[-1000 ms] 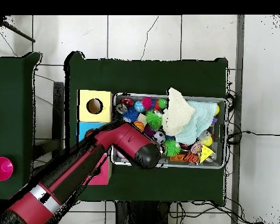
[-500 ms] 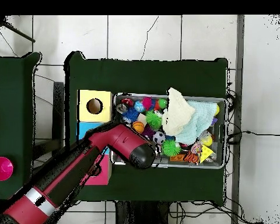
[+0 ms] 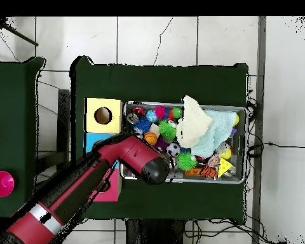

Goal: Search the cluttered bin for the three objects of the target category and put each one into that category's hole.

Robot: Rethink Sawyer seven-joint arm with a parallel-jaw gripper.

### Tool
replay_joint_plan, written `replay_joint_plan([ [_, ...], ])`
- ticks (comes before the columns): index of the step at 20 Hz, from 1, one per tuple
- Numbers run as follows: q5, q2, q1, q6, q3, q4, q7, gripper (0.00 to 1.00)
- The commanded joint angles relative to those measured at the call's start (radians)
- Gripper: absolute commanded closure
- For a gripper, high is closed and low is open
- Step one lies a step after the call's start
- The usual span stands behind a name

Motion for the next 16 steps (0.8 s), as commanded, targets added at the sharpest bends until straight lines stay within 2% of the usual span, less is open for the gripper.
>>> replay_joint_plan([
  [1, 0.077, 0.058, -0.05, 0.094, 0.195, -0.027, -0.028, 0.0],
  [11, 0.074, 0.06, -0.048, 0.137, 0.234, -0.018, -0.033, 0.0],
  [16, 0.057, 0.035, -0.017, 0.089, 0.236, 0.031, -0.005, 0.0],
])
